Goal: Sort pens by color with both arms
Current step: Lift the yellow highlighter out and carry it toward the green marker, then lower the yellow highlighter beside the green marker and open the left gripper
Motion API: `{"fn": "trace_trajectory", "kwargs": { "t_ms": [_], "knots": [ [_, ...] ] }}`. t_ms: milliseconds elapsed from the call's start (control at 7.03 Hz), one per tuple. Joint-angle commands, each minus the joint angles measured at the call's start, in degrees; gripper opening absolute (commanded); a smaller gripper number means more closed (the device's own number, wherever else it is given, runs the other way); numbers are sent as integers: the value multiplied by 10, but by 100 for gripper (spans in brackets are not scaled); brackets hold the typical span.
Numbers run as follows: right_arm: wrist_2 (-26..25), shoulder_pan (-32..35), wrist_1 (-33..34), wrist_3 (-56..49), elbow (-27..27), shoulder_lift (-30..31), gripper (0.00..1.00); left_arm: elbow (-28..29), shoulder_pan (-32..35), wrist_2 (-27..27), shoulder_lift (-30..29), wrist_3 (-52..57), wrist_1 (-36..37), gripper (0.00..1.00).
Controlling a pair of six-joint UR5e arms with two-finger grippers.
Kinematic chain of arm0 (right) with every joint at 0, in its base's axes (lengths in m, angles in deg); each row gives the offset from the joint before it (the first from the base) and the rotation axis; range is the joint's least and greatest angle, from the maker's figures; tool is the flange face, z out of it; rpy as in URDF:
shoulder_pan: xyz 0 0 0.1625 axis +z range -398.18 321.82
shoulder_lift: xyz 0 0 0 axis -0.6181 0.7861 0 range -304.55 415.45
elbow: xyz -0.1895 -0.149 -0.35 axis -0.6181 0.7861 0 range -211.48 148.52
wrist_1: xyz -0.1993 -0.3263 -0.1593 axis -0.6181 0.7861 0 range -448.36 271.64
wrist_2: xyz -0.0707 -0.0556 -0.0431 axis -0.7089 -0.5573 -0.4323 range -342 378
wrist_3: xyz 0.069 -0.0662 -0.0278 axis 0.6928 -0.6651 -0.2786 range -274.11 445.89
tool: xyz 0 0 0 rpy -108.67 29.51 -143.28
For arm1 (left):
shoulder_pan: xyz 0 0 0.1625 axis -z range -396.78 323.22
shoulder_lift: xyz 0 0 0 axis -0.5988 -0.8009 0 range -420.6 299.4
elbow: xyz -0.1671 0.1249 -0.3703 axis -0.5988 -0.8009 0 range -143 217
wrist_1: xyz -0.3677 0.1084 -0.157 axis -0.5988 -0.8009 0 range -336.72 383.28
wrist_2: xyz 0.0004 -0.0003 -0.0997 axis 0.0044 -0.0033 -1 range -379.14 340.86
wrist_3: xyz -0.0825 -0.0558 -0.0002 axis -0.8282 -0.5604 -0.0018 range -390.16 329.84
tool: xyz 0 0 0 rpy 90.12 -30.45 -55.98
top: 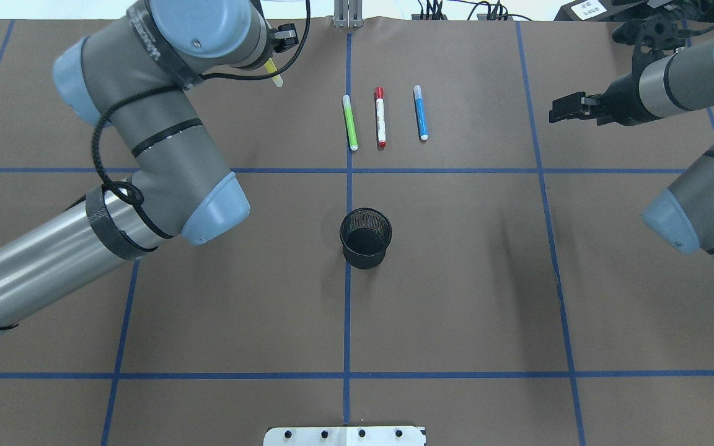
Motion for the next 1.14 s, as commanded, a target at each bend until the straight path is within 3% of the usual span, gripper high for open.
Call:
{"fn": "trace_trajectory", "kwargs": {
  "t_ms": [0, 285, 712, 996],
  "knots": [
    [-48, -22, 0, -1, 1, -2, 99, 112, -42, 120, 3, -42, -152, 0],
    [-85, -41, 0, 0, 1, -3, 99, 175, -66, 206, 3, -48, -213, 0],
    [-85, -41, 0, 0, -1, -4, 99, 199, -79, 229, -5, -51, -227, 0],
    [-85, -42, 0, 7, -4, -4, 99, 244, -84, 251, -37, -69, -228, 0]
  ]
}}
